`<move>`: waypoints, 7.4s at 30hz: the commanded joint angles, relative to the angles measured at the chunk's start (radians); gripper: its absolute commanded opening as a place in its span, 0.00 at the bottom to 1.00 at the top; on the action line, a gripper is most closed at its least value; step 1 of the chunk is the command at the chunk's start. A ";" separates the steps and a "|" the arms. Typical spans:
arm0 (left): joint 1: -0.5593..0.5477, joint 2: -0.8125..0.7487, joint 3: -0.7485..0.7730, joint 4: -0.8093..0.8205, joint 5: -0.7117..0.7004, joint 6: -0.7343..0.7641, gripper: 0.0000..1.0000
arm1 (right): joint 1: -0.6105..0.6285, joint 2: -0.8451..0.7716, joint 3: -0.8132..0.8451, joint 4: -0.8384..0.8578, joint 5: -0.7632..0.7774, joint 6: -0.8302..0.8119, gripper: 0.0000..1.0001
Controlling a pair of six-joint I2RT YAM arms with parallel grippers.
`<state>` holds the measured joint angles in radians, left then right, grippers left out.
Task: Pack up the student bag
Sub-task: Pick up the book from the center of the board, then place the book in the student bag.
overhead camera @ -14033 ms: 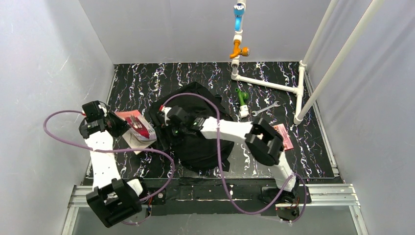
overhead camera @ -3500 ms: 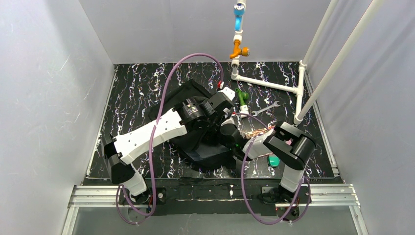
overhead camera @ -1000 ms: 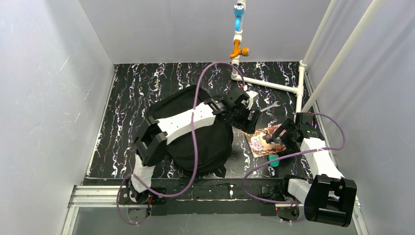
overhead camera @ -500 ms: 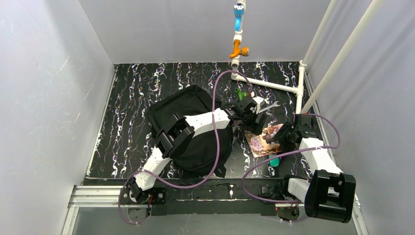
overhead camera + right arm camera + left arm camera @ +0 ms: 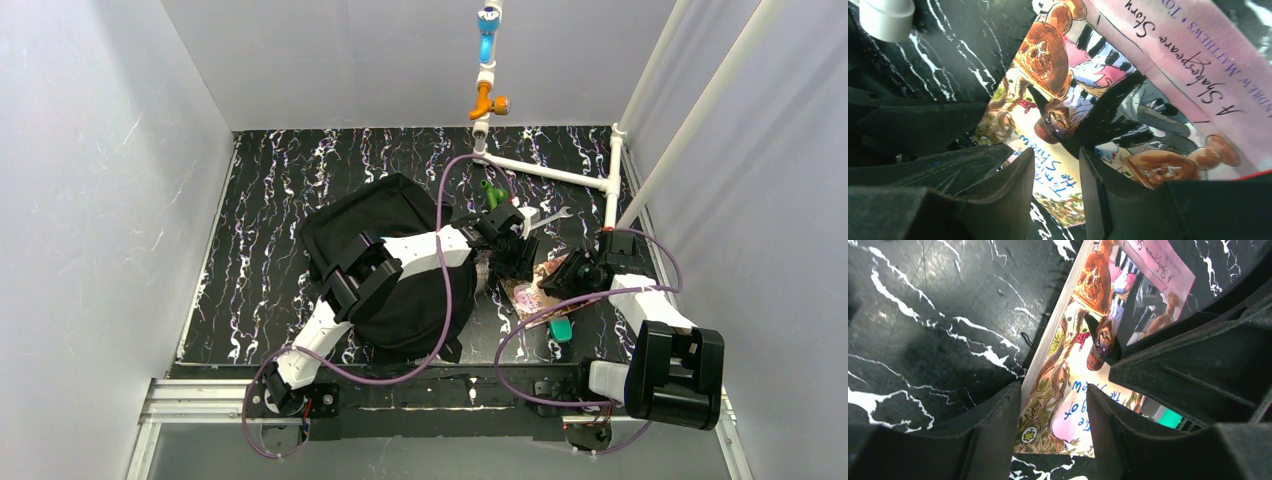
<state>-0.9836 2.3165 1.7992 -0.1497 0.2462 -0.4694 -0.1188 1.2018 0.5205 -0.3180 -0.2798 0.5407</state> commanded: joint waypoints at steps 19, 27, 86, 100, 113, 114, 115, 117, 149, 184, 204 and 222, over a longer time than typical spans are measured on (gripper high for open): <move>0.042 -0.042 0.012 -0.183 0.101 -0.178 0.39 | -0.027 -0.170 0.021 -0.186 0.405 0.103 0.70; 0.044 -0.014 0.041 -0.183 0.149 -0.183 0.48 | -0.108 -0.010 -0.011 -0.071 0.144 0.015 0.84; 0.297 -0.887 -0.455 -0.529 -0.152 -0.187 0.84 | 0.247 -0.123 0.506 -0.150 -0.153 -0.073 0.01; 0.445 -1.229 -0.738 -0.019 0.187 -0.579 0.98 | 0.406 -0.115 0.279 0.775 -0.608 0.679 0.01; 0.443 -1.292 -0.789 0.439 0.238 -0.749 0.98 | 0.513 0.011 0.281 1.334 -0.598 1.157 0.01; 0.442 -1.295 -0.787 0.457 0.240 -0.753 0.98 | 0.518 0.014 0.278 1.336 -0.589 1.157 0.01; 0.441 -1.302 -0.786 0.463 0.241 -0.751 0.98 | 0.523 0.015 0.276 1.343 -0.584 1.159 0.01; 0.441 -1.319 -0.795 0.464 0.228 -0.745 0.95 | 0.534 0.022 0.278 1.356 -0.579 1.165 0.01; 0.442 -1.511 -0.988 0.521 -0.225 -0.853 0.00 | 0.899 0.068 0.147 1.490 0.123 1.124 0.61; 0.036 -1.161 -0.840 -0.336 -0.380 -0.064 0.84 | 0.726 -0.271 0.565 -0.256 0.495 -0.140 0.01; -0.177 -0.697 -0.495 -0.669 -0.788 0.123 0.68 | 0.725 -0.414 0.376 -0.180 0.242 -0.020 0.01; -0.159 -0.756 -0.540 -0.658 -0.792 0.160 0.08 | 0.725 -0.384 0.403 -0.243 0.137 -0.038 0.01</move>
<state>-1.1522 1.5642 1.2675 -0.7788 -0.5163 -0.3111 0.6079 0.8459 0.8856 -0.5503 -0.1383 0.5194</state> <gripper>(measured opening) 0.181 0.108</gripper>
